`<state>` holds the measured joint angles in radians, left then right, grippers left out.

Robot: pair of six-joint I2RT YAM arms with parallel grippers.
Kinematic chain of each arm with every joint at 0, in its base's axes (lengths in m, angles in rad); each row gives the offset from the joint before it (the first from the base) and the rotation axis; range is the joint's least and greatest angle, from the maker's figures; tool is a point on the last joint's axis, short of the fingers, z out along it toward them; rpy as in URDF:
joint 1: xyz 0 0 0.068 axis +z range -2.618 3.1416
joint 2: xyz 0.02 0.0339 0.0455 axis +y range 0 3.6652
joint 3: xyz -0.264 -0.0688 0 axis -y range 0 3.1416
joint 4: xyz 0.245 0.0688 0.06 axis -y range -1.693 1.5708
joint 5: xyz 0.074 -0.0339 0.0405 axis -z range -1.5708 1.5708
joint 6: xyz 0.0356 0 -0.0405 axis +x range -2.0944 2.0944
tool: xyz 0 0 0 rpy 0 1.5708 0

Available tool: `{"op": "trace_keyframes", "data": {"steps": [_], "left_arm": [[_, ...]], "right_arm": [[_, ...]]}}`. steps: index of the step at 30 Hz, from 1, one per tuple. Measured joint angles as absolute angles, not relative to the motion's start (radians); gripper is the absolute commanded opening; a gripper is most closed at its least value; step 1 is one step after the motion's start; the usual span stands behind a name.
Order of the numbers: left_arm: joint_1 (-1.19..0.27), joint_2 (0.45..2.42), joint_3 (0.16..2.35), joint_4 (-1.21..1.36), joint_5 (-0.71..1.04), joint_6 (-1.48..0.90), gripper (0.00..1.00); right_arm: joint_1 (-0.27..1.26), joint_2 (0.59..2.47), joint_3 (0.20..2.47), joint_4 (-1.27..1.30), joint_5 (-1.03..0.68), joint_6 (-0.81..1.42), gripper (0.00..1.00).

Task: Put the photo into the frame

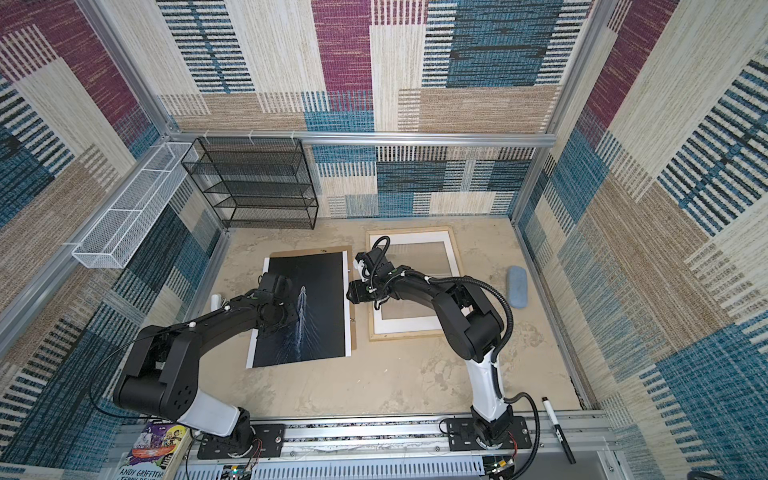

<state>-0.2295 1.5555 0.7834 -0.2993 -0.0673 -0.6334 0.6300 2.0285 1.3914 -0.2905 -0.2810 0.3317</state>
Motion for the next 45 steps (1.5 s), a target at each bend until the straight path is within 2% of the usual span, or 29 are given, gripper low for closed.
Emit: {"op": "trace_keyframes", "data": {"steps": [13,19,25,31,39,45], "left_arm": [[-0.327,1.610,0.802,-0.148,-0.029,-0.680,0.51],[-0.318,1.547,0.850,-0.339,-0.062,-0.703,0.58],[-0.225,1.493,0.885,-0.434,-0.163,-0.659,0.66],[-0.081,1.501,0.884,-0.441,-0.180,-0.625,0.69],[0.048,1.551,0.914,-0.431,-0.141,-0.561,0.69],[0.136,1.583,0.897,-0.386,-0.039,-0.515,0.67]], "right_arm": [[0.595,2.030,1.360,-0.302,-0.261,0.331,0.62],[0.595,2.017,1.349,-0.297,-0.286,0.332,0.62],[0.595,2.015,1.333,-0.255,-0.346,0.359,0.61],[0.603,2.018,1.327,-0.213,-0.401,0.393,0.61],[0.616,2.044,1.328,-0.204,-0.419,0.411,0.61],[0.617,2.059,1.328,-0.199,-0.421,0.411,0.61]]}}
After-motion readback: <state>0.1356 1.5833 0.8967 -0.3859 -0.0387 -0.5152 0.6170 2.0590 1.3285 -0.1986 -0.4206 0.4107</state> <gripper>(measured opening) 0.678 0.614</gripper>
